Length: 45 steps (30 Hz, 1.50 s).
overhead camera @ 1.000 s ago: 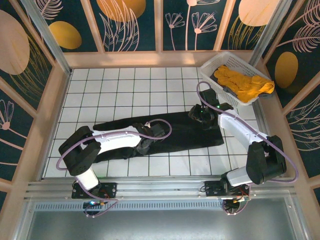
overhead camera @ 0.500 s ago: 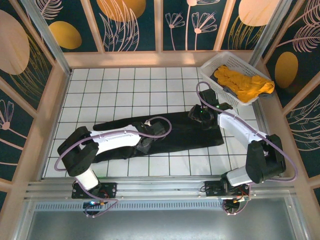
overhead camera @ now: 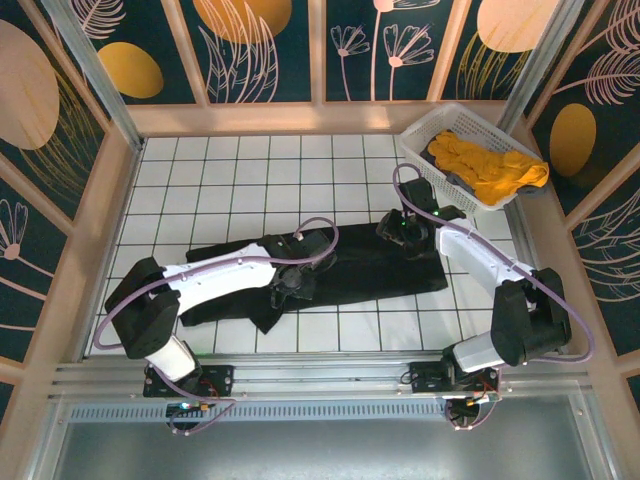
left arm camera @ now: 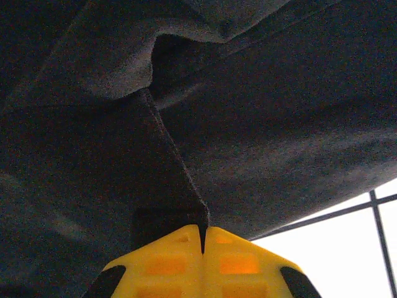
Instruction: Fold and stack the t-shirts
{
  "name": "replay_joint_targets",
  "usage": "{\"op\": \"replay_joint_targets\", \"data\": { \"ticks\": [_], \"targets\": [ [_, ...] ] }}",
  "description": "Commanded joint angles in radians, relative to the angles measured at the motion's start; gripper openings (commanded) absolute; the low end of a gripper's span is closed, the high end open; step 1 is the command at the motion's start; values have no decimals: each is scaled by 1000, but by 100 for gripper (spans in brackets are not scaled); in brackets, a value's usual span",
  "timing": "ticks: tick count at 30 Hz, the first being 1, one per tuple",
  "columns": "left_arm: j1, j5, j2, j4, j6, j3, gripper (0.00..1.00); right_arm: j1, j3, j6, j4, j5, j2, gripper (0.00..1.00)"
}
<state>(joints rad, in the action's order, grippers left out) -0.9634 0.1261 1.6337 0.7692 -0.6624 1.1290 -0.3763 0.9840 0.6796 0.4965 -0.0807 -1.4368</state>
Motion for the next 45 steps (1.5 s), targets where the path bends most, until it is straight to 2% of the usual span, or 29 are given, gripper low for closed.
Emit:
{"op": "replay_joint_targets", "data": {
  "ticks": [1, 2, 4, 8, 12, 14, 17, 20, 22, 30, 36, 38, 43, 45],
  "targets": [
    [-3, -62, 26, -20, -60, 21, 30, 6, -21, -11, -9, -13, 5, 43],
    [-2, -55, 24, -14, -62, 27, 41, 6, -24, -12, -7, -14, 6, 43],
    [0, -36, 8, 9, -78, 35, 50, 6, -28, -12, -6, -16, 9, 43],
    [51, 38, -87, 73, -177, 12, 48, 5, -43, -25, -9, -16, 12, 43],
    [218, 30, -262, 67, -270, -114, 42, -14, -48, -59, -29, -25, 15, 43],
    [334, -9, -335, 51, -282, -211, 40, -34, -56, -103, -91, -96, 15, 43],
    [484, -79, -410, -7, -275, -334, 40, -76, -63, -168, -213, -322, 10, 46],
    [589, -124, -447, -57, -272, -420, 40, -128, -47, -197, -272, -475, -21, 49],
    [635, -143, -464, -102, -282, -466, 40, -160, -34, -206, -284, -531, -46, 50],
    [664, -140, -442, -178, -272, -539, 40, -179, -3, -233, -243, -508, -74, 50],
    [666, -208, -445, -245, -306, -548, 39, -177, -8, -233, -232, -490, -81, 50],
    [666, -222, -443, -256, -308, -556, 36, -176, -11, -232, -233, -484, -83, 50],
    [667, -205, -446, -229, -287, -543, 18, -176, -4, -234, -228, -475, -90, 49],
    [666, -197, -449, -210, -279, -535, 14, -176, -3, -232, -227, -472, -93, 49]
  ]
}}
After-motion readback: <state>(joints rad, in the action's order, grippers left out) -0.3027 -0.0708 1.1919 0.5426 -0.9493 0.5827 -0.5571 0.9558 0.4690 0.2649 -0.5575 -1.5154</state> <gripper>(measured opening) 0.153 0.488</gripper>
